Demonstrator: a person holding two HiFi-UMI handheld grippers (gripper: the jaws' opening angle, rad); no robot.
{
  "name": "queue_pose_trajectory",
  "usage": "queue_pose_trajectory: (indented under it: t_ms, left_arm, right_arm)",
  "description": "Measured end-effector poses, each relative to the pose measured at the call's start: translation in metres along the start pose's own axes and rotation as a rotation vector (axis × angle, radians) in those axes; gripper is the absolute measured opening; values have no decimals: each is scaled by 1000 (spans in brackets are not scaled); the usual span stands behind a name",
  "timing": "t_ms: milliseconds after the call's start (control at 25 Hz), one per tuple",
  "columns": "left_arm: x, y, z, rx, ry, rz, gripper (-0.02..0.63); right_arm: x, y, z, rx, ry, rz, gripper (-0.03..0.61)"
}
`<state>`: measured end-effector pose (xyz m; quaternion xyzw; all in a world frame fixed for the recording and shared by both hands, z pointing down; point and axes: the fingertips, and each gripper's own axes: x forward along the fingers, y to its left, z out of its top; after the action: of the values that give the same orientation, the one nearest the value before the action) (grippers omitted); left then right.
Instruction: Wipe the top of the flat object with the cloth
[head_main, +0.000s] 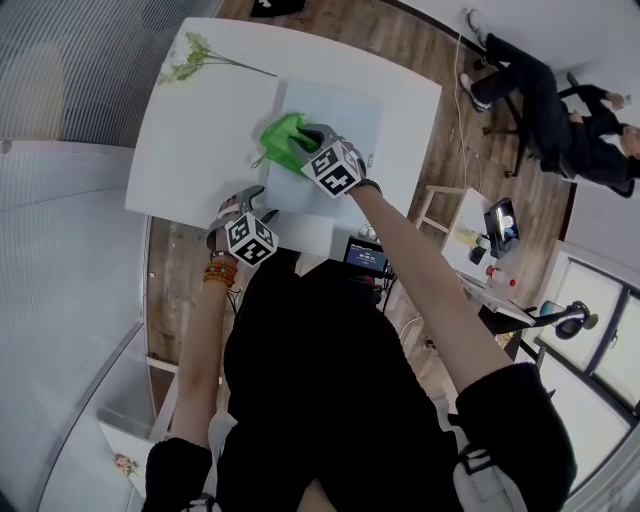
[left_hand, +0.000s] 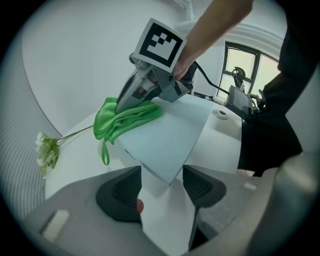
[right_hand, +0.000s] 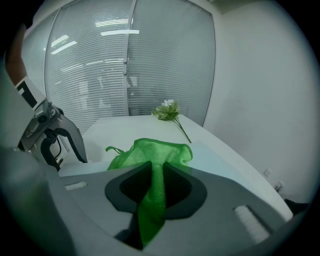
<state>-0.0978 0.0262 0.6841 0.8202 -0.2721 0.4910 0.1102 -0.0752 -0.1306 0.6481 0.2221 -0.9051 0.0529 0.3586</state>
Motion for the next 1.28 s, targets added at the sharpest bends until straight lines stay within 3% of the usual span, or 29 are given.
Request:
queue_pose_trajectory:
  t_ms: [440,720,840,1000,1120,1280]
  left_arm:
    - [3,-2,-2,-1,0,40,271]
    - [1,-4,-8,4,8,27,266]
    - [-15,-12,-9,13,-16,4,256]
    - [-53,-11,13,-44,-157,-4,251]
    - [-88,12,50,-146,-353,24,207]
    - [-143,54,113,-286,-644,135,176]
  right_arm:
    - [-13,55,-10,-51,6,97,94]
    - [-21,92,-14,-80,14,153,94]
    - [-31,98,-10,-43,-19,175,94]
    - [-71,84,11,61,-132,175,94]
    - [-120,53,42,162,-286,89,93]
    - [-192,14,74,332,-501,-36,91]
